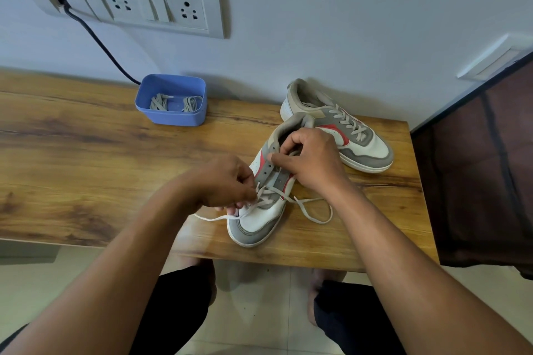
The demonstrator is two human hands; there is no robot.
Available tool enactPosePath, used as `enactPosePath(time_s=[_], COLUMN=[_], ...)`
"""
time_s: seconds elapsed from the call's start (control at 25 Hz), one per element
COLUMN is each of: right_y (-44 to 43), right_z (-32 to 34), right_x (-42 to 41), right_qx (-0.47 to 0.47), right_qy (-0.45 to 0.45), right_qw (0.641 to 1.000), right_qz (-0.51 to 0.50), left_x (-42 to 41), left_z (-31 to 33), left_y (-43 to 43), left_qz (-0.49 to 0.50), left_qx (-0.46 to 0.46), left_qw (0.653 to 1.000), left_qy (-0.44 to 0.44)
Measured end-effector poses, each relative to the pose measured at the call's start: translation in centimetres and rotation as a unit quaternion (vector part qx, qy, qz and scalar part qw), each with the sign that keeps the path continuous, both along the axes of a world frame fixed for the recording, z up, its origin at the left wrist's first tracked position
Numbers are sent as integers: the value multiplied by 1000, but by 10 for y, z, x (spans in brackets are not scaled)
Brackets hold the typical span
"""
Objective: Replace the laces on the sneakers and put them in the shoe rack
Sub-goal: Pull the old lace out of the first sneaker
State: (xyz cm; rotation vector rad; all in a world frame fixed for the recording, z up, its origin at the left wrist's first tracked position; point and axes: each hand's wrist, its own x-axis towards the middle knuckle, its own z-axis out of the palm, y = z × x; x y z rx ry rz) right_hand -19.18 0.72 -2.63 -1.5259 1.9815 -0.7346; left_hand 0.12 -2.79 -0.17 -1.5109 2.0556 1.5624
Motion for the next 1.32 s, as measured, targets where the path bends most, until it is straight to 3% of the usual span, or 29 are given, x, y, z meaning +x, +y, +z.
enactPosePath(time_s=[0.08, 0.24, 0.4, 0.56, 0.72, 0.92, 1.04, 1.24, 1.32], right_y=[0, 0, 1, 1, 1, 1, 0, 0, 0], right_z=[0, 0, -1, -2, -3, -3, -3, -4, -5], right_x=[0, 0, -1, -1, -3, -3, -4, -3, -4], right_qx=[-2, -2, -1, -3, -7, -6, -9, -6, -9], right_qy=[0, -3, -3, -10, -4, -5, -4, -4, -5], right_qw=[1000, 1000, 1000, 1000, 1000, 1000, 1000, 1000, 1000], right_qz=[4, 4, 9, 7, 14, 13, 18, 17, 18], left_x=[5, 0, 8, -1, 9, 3, 13, 7, 11], left_z=[0, -6, 2, -3, 5, -1, 6, -5, -1], left_y=[-2, 0, -4, -1, -6, -3, -8, -5, -8], left_qz=[-5, -8, -14, -19, -32, -57, -56, -57, -63], left_qx=[9, -58, 10, -51, 22, -87, 1, -70, -23], left_qw=[1000, 998, 1000, 998, 999, 995, 998, 996, 997], left_qy=[5, -7, 7, 6, 29, 2, 42, 19, 39])
